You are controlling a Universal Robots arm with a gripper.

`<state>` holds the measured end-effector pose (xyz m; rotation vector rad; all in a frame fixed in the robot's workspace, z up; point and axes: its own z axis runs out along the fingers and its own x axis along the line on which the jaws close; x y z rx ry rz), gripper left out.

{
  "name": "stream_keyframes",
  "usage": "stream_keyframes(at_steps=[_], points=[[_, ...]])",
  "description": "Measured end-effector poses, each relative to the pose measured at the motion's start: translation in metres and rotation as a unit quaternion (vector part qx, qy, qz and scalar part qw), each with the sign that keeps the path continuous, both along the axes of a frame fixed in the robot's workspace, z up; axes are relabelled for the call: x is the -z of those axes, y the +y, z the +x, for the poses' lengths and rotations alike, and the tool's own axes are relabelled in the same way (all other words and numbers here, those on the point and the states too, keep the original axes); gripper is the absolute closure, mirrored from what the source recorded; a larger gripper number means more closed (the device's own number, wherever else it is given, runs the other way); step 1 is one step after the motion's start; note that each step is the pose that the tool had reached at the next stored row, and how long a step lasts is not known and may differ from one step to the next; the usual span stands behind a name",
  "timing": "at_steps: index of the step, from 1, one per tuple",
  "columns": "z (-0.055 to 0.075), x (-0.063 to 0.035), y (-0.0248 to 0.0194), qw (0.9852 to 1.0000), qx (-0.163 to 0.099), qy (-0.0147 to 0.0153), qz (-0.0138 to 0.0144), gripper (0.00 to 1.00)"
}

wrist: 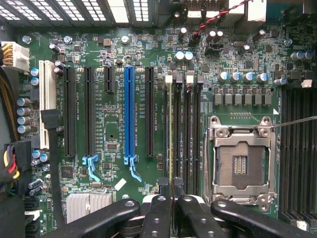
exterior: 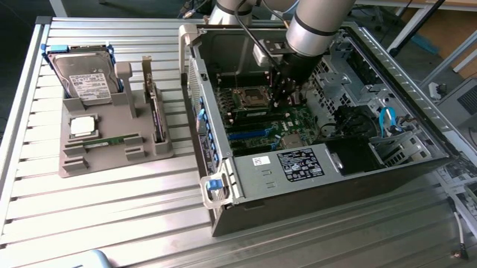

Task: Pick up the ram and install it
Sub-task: 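Insert the ram into the slot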

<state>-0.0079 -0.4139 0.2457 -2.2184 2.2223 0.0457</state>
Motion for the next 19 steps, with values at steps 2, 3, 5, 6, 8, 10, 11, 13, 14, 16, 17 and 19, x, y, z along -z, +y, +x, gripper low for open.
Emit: stream_keyframes(at_steps=[2, 3, 5, 6, 8, 10, 11, 13, 14, 16, 17, 19], points=[[0.0, 0.0, 0.0, 1.0, 0.0, 0.0, 0.0, 0.88], [0.0, 0.0, 0.0, 1.0, 0.001, 0.0, 0.0, 0.88], [0.0, 0.0, 0.0, 1.0, 0.001, 0.0, 0.0001, 0.88], [0.0, 0.0001, 0.0, 1.0, 0.001, 0.0, 0.0, 0.88], [0.0, 0.0005, 0.0, 1.0, 0.001, 0.0, 0.0001, 0.88], [0.0, 0.0008, 0.0, 1.0, 0.001, 0.0, 0.0, 0.88], [0.0, 0.001, 0.0, 1.0, 0.001, 0.0, 0.0, 0.88], [0.0, 0.0014, 0.0, 1.0, 0.001, 0.0, 0.0, 0.88], [0.0, 0.0016, 0.0, 1.0, 0.001, 0.0, 0.0001, 0.88], [0.0, 0.002, 0.0, 1.0, 0.001, 0.0, 0.0, 0.88], [0.0, 0.0021, 0.0, 1.0, 0.001, 0.0, 0.0, 0.88], [0.0, 0.0023, 0.0, 1.0, 0.002, 0.0, 0.0, 0.88]])
